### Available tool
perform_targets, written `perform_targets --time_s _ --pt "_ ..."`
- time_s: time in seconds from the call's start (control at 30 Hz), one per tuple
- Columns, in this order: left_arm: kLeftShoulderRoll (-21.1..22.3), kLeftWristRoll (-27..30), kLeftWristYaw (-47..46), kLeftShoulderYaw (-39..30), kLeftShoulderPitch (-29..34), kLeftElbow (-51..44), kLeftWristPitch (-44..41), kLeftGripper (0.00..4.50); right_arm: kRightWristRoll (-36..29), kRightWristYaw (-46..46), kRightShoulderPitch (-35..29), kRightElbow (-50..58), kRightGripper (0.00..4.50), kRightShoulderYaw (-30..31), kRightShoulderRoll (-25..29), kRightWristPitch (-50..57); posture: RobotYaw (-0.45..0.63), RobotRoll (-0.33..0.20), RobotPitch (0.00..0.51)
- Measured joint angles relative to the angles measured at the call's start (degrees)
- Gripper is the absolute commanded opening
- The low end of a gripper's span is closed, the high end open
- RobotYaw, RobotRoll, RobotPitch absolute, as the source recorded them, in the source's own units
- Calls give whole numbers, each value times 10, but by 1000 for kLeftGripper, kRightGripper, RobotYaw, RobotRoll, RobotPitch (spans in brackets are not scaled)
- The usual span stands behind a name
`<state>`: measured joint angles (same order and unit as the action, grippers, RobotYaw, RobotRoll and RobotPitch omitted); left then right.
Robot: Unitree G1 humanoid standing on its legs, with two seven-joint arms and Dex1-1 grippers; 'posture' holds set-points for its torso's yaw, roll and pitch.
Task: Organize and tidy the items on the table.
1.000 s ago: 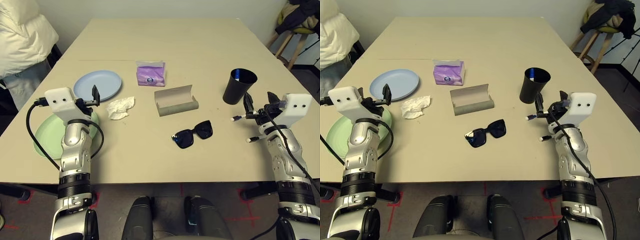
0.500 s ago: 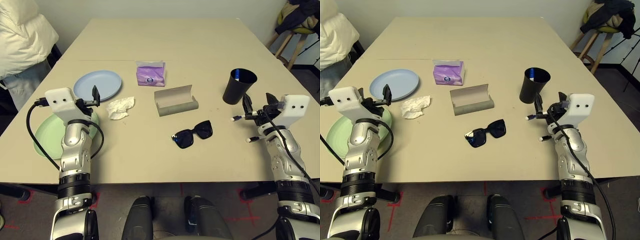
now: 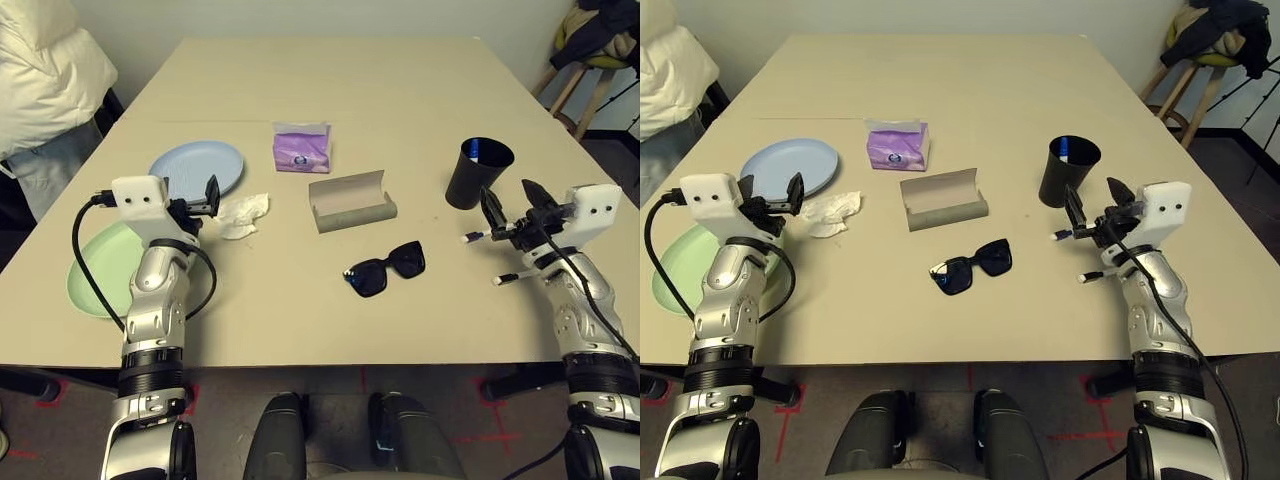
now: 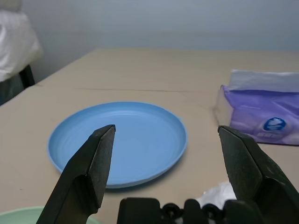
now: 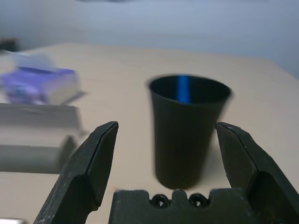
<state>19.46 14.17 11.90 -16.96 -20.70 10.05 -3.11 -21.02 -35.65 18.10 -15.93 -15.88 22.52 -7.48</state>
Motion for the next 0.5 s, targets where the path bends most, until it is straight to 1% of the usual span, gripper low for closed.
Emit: perform_targets --time_s 0.17,0.27,0.5 --pt "18 15 28 0 0 0 -17 4455 -28 -90 -6 48 4500 31 29 27 139 0 36" --pt "24 19 42 -1 0 -1 -27 4455 -38 -143 -5 67 4500 54 48 54 159 0 37" --pt "37 23 51 -11 4 -6 -36 4455 -46 -225 14 71 4500 90 63 80 179 0 37"
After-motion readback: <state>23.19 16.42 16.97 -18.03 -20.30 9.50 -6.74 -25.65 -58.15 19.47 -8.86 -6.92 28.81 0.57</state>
